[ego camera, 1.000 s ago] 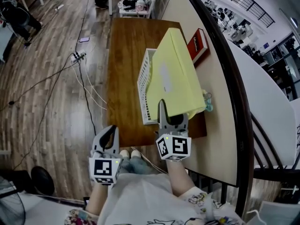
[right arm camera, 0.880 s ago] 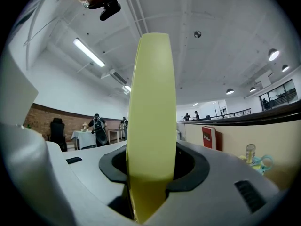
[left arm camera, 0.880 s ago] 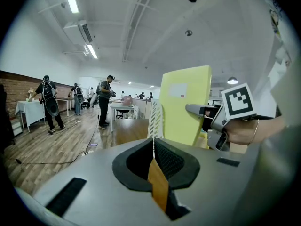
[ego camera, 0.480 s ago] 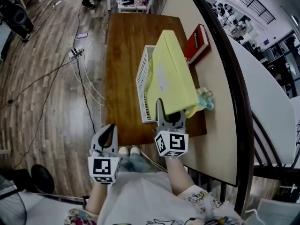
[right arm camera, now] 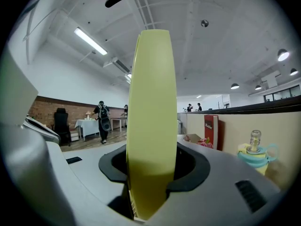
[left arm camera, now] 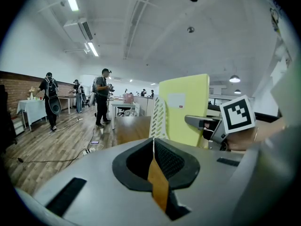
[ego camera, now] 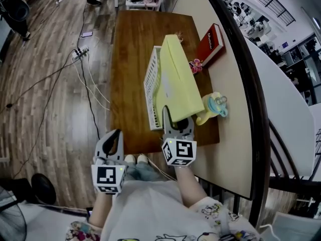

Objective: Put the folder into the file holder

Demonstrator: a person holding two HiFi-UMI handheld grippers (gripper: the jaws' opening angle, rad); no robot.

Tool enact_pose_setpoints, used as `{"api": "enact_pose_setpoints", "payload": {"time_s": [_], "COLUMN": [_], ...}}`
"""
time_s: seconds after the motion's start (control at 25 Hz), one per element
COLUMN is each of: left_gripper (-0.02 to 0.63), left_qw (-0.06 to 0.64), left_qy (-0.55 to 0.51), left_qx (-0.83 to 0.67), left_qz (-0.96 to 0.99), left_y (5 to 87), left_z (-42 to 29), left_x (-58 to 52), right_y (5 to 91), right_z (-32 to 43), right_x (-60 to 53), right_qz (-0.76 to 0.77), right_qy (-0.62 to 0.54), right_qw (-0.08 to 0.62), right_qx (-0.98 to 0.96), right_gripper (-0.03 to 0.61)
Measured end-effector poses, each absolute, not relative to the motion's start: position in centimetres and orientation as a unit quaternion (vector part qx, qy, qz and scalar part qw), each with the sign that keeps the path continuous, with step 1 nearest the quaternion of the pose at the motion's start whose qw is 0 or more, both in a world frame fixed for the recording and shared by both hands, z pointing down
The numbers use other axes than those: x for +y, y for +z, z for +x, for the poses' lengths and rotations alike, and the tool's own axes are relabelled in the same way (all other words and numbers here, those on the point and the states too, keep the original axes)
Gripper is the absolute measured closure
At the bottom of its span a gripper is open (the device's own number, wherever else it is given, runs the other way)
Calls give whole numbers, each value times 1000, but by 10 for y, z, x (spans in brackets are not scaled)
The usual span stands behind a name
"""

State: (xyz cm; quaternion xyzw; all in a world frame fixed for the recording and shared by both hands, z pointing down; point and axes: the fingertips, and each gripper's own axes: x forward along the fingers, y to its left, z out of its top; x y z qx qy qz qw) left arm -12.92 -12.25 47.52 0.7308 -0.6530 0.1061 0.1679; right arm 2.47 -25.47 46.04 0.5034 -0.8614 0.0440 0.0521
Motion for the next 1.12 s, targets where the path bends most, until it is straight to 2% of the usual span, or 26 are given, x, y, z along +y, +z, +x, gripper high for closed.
{"api": "enact_pose_setpoints", "payload": {"time_s": [1.12], "left_gripper": [603], "left_qw": [167], "left_qy": [100], "left_qx": [-650], "left_qz": [735], "left_y": [474], "left_z": [-126], "left_x": [-127], "right_y": [514], "right_z": [22], "right_x": [-249], "right_qz": [486], "right_qy": [87], "right_qw": [141], "right_qx": [-858], "right_gripper": [385]}}
